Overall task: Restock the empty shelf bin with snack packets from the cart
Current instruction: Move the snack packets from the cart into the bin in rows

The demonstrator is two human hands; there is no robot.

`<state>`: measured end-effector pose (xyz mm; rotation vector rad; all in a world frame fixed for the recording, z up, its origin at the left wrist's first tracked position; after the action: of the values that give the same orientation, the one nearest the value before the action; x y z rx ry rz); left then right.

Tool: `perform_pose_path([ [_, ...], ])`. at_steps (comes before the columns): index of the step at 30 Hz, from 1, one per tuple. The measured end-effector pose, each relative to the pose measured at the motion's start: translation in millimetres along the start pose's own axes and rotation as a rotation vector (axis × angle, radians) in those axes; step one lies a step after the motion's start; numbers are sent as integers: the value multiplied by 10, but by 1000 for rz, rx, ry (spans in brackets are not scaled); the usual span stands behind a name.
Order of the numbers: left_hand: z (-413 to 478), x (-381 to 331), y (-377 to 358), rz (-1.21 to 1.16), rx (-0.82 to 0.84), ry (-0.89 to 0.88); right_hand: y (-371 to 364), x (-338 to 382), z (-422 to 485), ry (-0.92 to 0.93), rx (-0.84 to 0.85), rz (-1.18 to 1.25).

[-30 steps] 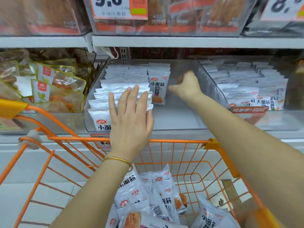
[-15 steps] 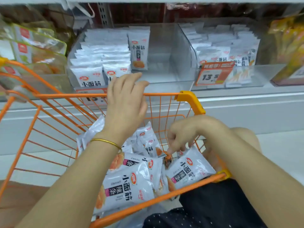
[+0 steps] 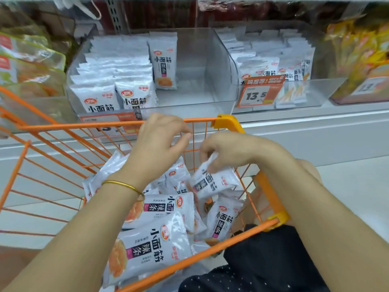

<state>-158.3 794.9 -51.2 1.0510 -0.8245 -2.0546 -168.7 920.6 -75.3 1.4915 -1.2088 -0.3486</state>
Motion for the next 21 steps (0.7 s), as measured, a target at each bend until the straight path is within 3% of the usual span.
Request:
perform_pose_path([
  [4, -88, -4, -197, -452, 381, 291, 503, 40, -164, 23, -299, 281],
  [8, -82, -21, -205, -726, 443, 429, 712, -37, -116, -38, -393, 581],
  [11, 10, 70, -83, -777, 286, 561, 769, -189, 12, -145, -570, 990],
  [14, 118, 182, 93, -807, 58, 678, 619, -213, 105, -252, -508, 1412],
  [16, 218, 196, 203, -817, -52, 692, 485, -63, 154, -187, -356, 1385],
  [18, 330, 211, 296, -723, -149, 651, 424, 109, 220, -106, -283, 1207],
  [21, 426, 304, 493, -430, -381, 525, 580, 136, 381, -111, -374, 1174],
])
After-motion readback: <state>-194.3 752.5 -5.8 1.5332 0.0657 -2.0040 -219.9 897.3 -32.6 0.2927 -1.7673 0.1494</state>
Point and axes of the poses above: each hand's wrist, its own z-axis towards the middle knuckle, its own y-axis out of the back of the hand, x = y × z, the point moved 6 cm from there along z, towards the middle knuckle, and after that the axes turned 7 degrees about -x, right-handed, at the moved point
